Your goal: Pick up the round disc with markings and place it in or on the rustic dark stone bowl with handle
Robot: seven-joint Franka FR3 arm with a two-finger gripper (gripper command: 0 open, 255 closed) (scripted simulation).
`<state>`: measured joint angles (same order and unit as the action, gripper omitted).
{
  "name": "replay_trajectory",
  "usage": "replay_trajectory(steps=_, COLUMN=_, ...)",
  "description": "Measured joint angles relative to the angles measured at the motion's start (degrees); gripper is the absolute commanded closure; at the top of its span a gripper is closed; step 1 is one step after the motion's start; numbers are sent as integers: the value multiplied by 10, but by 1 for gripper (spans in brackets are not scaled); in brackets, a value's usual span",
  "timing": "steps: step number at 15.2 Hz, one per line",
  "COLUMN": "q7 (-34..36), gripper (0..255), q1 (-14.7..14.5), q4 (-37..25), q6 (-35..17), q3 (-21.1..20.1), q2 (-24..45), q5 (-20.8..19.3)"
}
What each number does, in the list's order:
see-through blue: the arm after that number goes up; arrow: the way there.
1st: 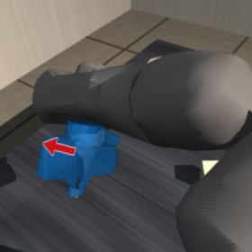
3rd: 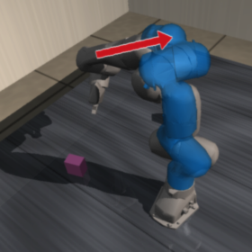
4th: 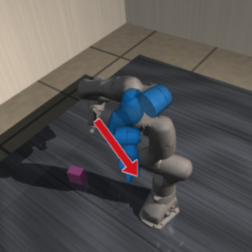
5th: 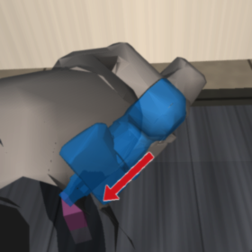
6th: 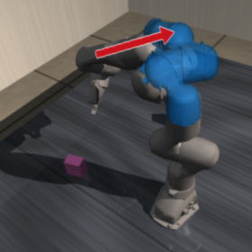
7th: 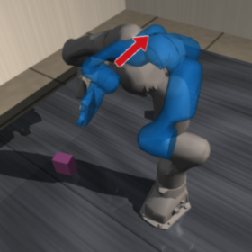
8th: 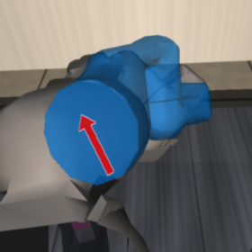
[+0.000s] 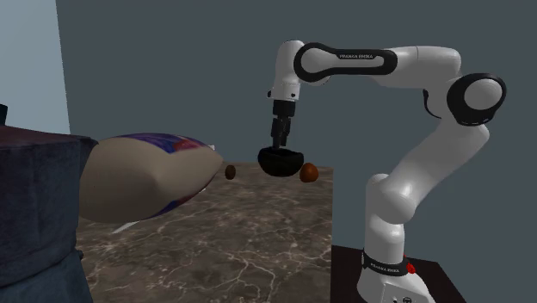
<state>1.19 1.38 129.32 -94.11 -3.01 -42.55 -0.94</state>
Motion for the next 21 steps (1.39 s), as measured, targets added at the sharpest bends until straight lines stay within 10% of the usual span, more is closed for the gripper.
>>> replay_trajectory(steps=15, q7=43, gripper=0, q1=-23, q4=-219, q6=-13, q3=-29, q2=316, q5=71)
replay_trajectory(steps=21, q7=42, gripper=0, q1=-25, q4=-184, q6=-54, q3=-31, q2=327, q5=76)
